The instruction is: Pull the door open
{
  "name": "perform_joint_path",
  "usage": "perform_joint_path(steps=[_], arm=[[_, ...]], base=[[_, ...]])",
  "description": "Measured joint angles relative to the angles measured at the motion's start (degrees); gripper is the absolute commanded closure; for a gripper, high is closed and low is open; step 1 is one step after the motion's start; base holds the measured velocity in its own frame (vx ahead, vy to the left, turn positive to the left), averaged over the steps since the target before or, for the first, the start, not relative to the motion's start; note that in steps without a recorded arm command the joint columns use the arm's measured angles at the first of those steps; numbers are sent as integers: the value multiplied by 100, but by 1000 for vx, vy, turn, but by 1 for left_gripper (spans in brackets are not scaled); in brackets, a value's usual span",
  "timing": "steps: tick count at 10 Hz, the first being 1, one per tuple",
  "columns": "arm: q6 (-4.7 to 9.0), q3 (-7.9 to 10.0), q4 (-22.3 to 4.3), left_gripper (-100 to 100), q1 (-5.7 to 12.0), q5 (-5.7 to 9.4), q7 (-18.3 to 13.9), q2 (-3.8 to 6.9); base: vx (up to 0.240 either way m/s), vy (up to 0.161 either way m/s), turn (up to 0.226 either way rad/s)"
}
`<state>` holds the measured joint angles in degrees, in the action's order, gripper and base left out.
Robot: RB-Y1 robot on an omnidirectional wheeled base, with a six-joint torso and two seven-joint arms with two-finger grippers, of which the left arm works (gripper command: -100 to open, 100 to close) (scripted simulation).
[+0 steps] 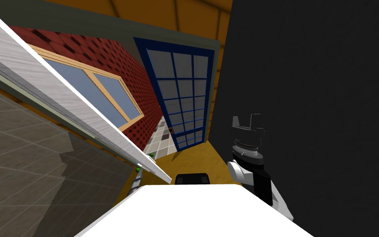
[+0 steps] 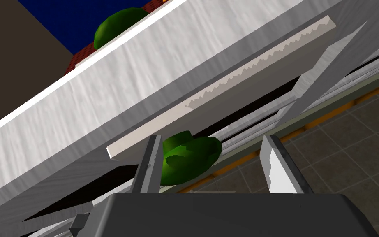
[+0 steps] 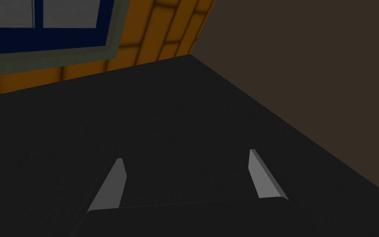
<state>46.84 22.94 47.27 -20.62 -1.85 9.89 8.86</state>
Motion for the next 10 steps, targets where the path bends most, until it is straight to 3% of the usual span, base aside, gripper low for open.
perform_joint_path(steps=[5, 7, 10], arm=[[76, -86, -79, 100, 22, 60, -406, 37], [-21, -135, 109, 100, -63, 80, -594, 25], [83, -188, -10, 100, -16, 132, -897, 65]], base=[[7, 0, -3], [10, 0, -8], [10, 0, -2]])
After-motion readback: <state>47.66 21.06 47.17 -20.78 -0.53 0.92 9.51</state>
